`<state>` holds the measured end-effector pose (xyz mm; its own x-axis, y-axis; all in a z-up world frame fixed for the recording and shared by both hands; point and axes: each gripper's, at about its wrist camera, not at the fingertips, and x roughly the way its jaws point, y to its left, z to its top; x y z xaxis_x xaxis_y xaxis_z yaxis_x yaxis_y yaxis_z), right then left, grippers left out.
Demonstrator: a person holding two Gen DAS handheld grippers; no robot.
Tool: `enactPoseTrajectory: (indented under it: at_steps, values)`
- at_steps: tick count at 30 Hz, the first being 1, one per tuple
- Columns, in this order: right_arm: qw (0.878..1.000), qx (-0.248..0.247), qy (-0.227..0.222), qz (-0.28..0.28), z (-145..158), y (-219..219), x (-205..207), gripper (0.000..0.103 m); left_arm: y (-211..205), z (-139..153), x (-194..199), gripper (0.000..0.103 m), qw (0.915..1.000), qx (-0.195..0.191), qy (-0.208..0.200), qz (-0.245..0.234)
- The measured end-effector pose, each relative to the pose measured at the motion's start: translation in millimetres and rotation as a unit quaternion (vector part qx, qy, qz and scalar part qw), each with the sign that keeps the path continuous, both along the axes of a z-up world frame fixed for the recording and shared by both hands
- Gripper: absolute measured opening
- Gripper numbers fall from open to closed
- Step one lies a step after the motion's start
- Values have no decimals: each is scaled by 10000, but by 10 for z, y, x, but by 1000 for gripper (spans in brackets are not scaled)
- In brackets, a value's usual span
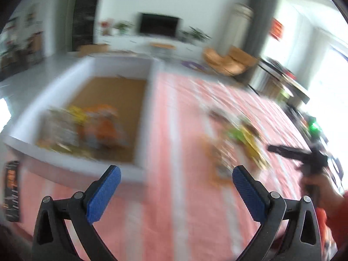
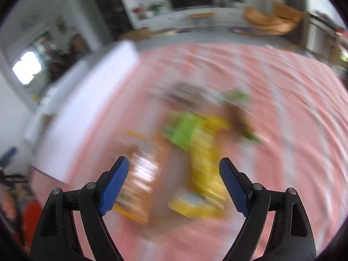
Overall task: Organize snacks
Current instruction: 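Drop the quail-egg bag into the box while the right tool releases the sausage pack, then move both tools back over the remaining snacks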
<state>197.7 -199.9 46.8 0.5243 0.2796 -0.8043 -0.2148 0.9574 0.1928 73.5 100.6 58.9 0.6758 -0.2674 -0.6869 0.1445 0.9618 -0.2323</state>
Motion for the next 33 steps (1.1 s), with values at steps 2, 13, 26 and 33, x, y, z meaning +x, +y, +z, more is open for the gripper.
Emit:
enactPoseTrajectory:
  at_steps: [2,13,26,33]
  values:
    - [9993,-284,9,-234,-112,-341,-179,88,-350,-231,-31,102,9989,25,275,-375]
    - [9911,-988,-282,-844,-543,-893,-643,87,-1009,-1162,401,101,9922,857,871,-256]
    - [9906,-983,-258,-916,-635,-839,-585,92,-954,-1301,458,103,9918,1193,454,-76]
    - [9906,-985,-258,-917,-631,-845,-595,92,-961,-1297,463,103,9923,1184,370,-28]
